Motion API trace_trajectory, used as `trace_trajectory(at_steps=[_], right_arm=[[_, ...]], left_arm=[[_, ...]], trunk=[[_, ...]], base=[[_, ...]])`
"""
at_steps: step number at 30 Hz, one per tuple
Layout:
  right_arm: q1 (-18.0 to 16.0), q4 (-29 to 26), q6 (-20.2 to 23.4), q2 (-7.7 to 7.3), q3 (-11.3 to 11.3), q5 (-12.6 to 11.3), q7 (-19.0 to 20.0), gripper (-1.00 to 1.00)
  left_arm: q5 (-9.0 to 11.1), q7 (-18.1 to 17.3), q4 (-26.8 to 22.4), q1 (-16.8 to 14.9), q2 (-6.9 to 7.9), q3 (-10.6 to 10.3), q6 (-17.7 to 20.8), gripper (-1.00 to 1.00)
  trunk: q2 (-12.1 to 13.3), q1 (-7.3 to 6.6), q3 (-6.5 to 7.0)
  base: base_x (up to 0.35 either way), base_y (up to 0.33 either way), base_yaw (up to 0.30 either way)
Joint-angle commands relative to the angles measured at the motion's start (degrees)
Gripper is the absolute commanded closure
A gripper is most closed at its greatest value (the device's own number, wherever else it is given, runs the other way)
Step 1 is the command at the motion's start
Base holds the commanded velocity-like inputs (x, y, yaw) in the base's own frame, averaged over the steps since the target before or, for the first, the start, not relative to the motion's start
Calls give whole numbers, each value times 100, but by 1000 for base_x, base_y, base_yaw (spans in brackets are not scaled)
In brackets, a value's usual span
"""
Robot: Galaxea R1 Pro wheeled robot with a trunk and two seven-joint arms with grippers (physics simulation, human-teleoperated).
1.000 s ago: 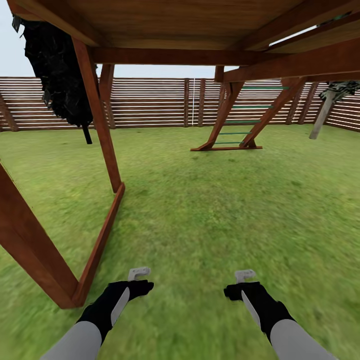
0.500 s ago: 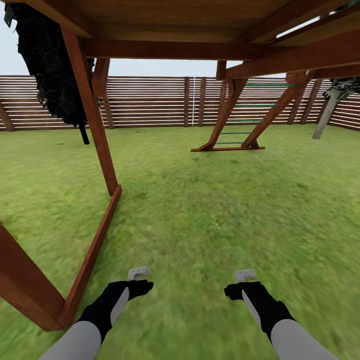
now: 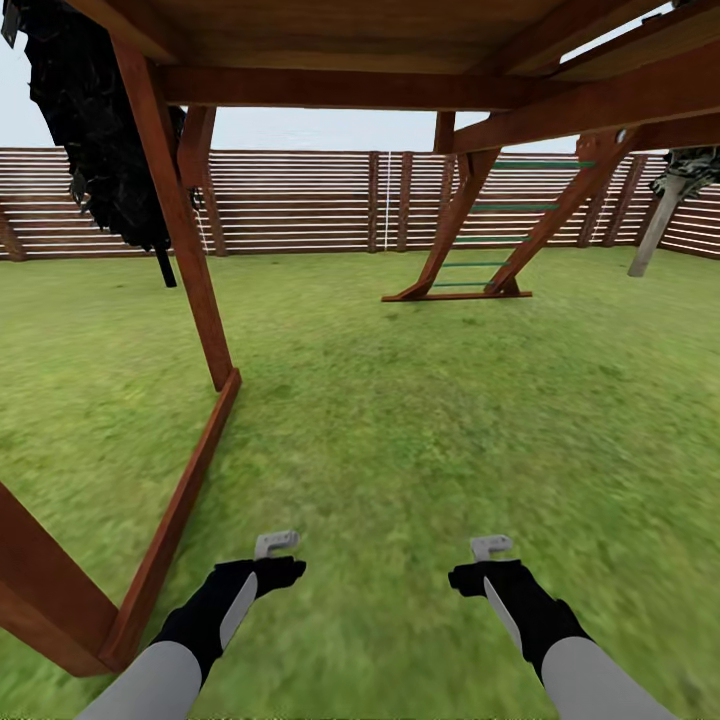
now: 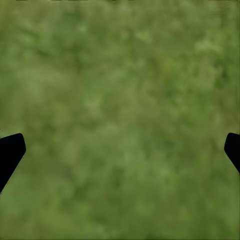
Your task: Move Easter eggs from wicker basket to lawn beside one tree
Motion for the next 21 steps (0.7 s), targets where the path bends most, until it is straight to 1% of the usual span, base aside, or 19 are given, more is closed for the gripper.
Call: trace_trajectory(at_steps=[1, 4, 10, 13, 19, 21], right_arm=[[-1, -22, 41, -4, 14, 48, 8, -100], [-1, -51, 47, 0, 17, 47, 10, -100], [-1, -56, 49, 1, 13, 48, 11, -100], [-1, -56, 49, 1, 9, 48, 11, -100], [-1, -56, 40, 1, 14, 48, 11, -100], [-1, -56, 34, 1, 16, 48, 11, -100]], left_arm=[[50, 2, -46, -1, 1, 4, 34, -100], [53, -24, -378, -1, 25, -7, 58, -100], [56, -35, -501, -1, 31, -18, 93, -100], [56, -41, -483, -1, 27, -20, 102, -100], [56, -34, -497, -1, 34, 15, 90, -100], [56, -34, -507, -1, 34, 83, 74, -100]], trunk=[[-4, 0, -6], [-4, 0, -6], [-4, 0, -6], [-4, 0, -6], [-4, 0, -6], [-4, 0, -6]], base=[[1, 0, 0], [0, 0, 0], [19, 0, 0], [226, 0, 0], [309, 0, 0], [317, -25, 0]])
